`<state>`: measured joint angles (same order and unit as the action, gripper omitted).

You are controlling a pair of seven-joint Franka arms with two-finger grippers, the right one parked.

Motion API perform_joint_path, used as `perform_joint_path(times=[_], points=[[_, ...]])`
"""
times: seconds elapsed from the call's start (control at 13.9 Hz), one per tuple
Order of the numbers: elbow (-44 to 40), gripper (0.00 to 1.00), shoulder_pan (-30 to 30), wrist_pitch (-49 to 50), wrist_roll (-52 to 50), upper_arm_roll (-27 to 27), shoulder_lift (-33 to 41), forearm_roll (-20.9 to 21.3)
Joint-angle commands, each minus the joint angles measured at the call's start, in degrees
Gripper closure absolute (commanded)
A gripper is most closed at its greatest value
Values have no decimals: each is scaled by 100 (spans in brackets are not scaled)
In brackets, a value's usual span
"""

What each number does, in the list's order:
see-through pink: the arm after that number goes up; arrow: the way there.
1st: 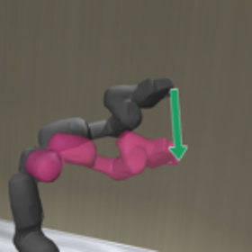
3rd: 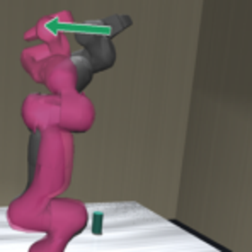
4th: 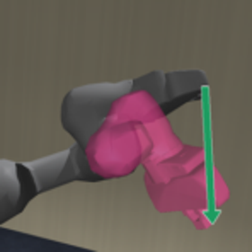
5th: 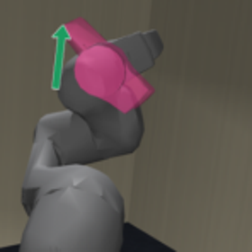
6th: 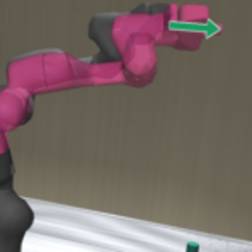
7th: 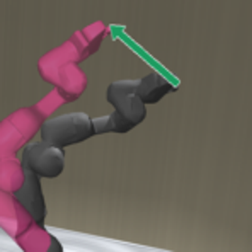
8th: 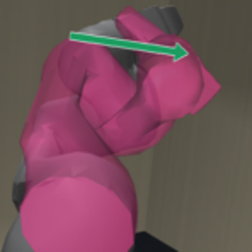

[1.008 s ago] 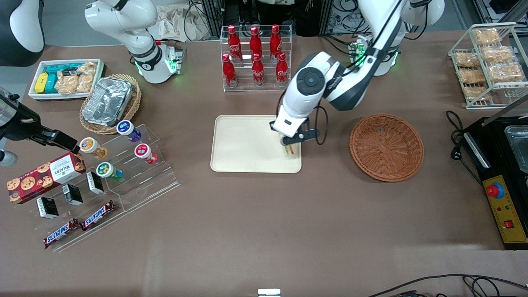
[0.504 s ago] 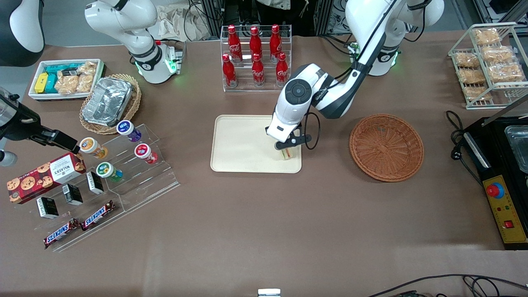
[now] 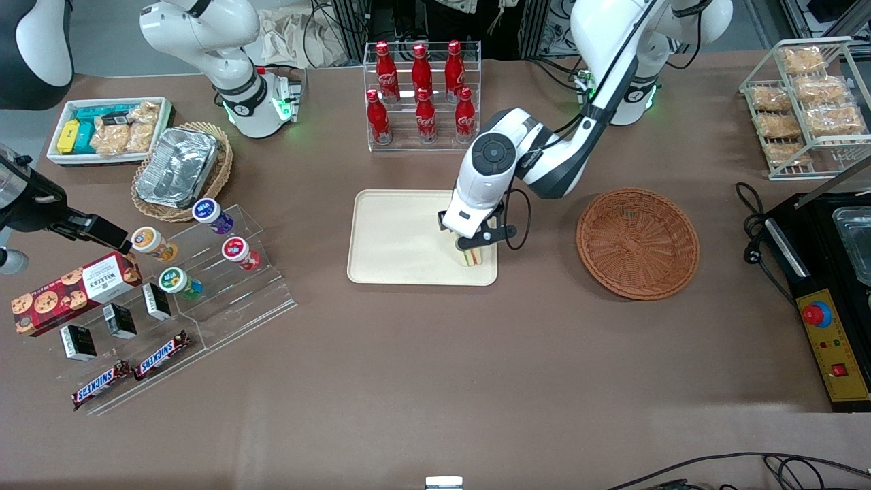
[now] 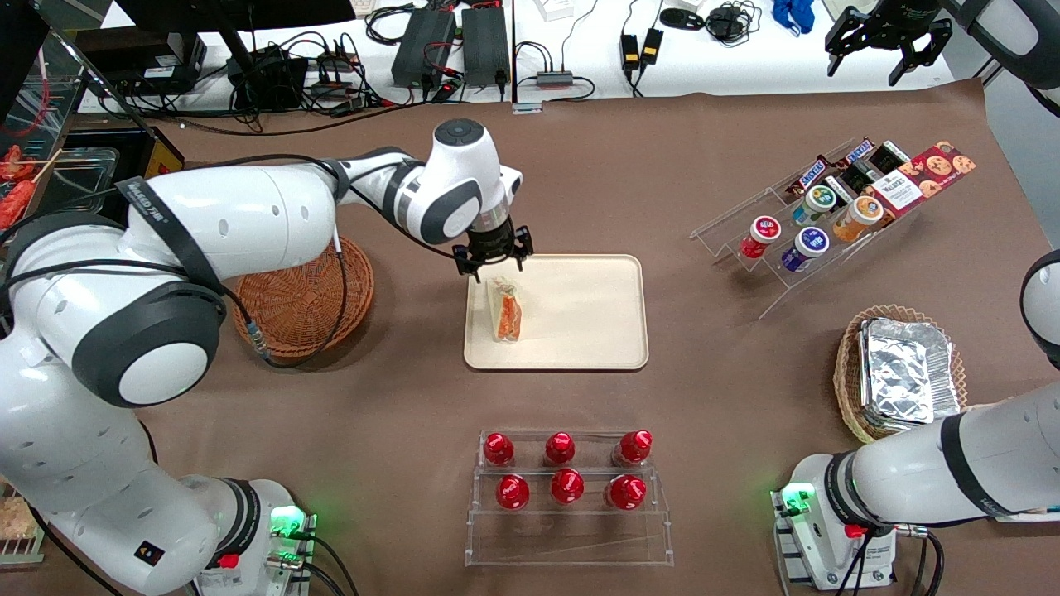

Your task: Place sandwich from basket to tray

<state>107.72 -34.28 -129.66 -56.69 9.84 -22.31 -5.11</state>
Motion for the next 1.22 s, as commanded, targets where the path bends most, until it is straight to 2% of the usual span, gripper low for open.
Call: perform_joint_path(times=[0.0, 0.22, 0.5, 0.58, 0.72, 0.94, 1.15], points=[[-268, 1, 18, 1070, 113, -385, 621, 89], [-444, 1, 605, 2188, 632, -404, 1114, -8], [-699, 1, 1281, 3094, 1368, -439, 1702, 133], [-699, 1, 1588, 3287, 1641, -439, 1904, 307], [-708, 1, 2265, 3604, 2570, -430, 2169, 537], [-848, 1, 3021, 3886, 3829, -439, 2275, 573], [-1164, 1, 3357, 4167, 4620, -439, 2275, 835]])
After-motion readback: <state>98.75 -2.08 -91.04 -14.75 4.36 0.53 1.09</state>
